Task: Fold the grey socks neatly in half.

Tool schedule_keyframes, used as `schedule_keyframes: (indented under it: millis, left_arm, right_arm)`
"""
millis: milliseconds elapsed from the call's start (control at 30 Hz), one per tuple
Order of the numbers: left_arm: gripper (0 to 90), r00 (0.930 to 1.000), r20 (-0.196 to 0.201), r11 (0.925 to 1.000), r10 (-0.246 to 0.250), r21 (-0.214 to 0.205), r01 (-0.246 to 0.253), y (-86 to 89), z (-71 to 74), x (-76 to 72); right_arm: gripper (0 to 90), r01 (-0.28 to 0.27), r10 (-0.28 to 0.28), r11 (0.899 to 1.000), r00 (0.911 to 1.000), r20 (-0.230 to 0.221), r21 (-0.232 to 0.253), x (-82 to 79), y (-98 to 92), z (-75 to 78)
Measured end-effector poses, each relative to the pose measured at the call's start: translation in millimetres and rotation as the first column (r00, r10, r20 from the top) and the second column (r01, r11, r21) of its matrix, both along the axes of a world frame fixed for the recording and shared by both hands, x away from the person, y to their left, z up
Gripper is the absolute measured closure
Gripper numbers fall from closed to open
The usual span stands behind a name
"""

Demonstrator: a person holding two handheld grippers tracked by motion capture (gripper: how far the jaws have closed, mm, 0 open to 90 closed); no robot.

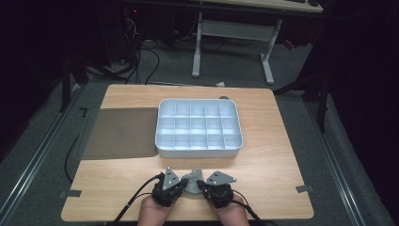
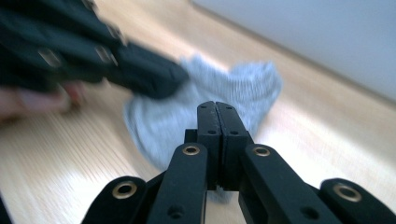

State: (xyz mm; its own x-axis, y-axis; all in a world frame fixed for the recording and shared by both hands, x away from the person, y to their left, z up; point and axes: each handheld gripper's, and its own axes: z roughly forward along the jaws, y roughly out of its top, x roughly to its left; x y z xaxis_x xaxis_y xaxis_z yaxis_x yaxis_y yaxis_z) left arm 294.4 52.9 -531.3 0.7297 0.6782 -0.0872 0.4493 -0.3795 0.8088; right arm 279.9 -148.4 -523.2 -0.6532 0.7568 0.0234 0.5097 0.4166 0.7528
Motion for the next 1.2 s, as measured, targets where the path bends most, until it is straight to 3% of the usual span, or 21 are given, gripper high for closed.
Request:
schedule_keyframes:
  millis: [167, 267, 367, 600, 667, 800, 833, 933, 1067, 1200]
  left_arm:
    - [89.9, 1.0000, 0.000, 1.0000, 0.003, 0.001, -0.003, 0.0, 0.2, -0.7]
    - [86.9, 1.0000, -0.009, 0.9996, 0.001, -0.028, -0.002, -1.6, 5.7, -2.9]
    - [86.1, 0.9995, 0.010, 0.9986, -0.028, -0.045, 0.029, -7.8, 12.4, -9.6]
    - [87.7, 0.9996, -0.013, 0.9996, -0.023, 0.017, 0.023, -8.3, 2.1, -9.0]
    - [87.7, 0.9997, 0.003, 0.9991, -0.023, 0.035, 0.023, -9.7, 1.5, -10.6]
    - [87.9, 0.9997, 0.016, 0.9990, -0.019, 0.040, 0.019, -10.2, 0.5, -11.9]
    - [88.0, 0.9997, 0.017, 0.9991, -0.020, 0.038, 0.019, -10.1, 0.1, -12.0]
    - [88.0, 0.9996, 0.020, 0.9990, -0.020, 0.039, 0.019, -9.9, -0.1, -12.2]
    - [88.0, 0.9995, 0.022, 0.9991, -0.021, 0.038, 0.020, -9.9, -0.4, -12.5]
    - [88.0, 0.9995, 0.026, 0.9990, -0.020, 0.040, 0.019, -10.0, -0.5, -13.3]
  right_arm:
    - [90.0, 0.006, -0.006, 1.000, 0.9999, 0.013, 0.026, -1.8, -3.2, -5.1]
    - [90.0, 0.007, -0.008, 1.000, 0.9998, 0.017, 0.021, -2.3, -2.3, -5.3]
    - [90.0, 0.009, -0.009, 1.000, 0.9998, 0.016, 0.021, -2.2, -2.2, -5.4]
    - [89.0, 0.005, -0.005, 1.000, 0.9999, 0.015, 0.024, -2.4, -2.4, -5.4]
    - [81.0, -0.001, 0.001, 0.999, 1.0000, -0.010, 0.047, -1.3, -3.6, -3.2]
    - [74.4, 0.032, -0.034, 0.995, 0.9993, 0.016, 0.094, -6.3, -9.1, 4.1]
    - [70.5, 0.063, -0.064, 0.992, 0.9979, 0.008, 0.107, -7.8, -13.4, 6.6]
    - [65.3, 0.084, -0.082, 0.989, 0.9964, -0.022, 0.119, -7.1, -18.2, 5.0]
    - [58.8, 0.095, -0.084, 0.986, 0.9930, -0.082, 0.140, -2.7, -19.8, -0.9]
    - [56.9, 0.093, -0.077, 0.987, 0.9893, -0.124, 0.128, 0.5, -15.8, -5.0]
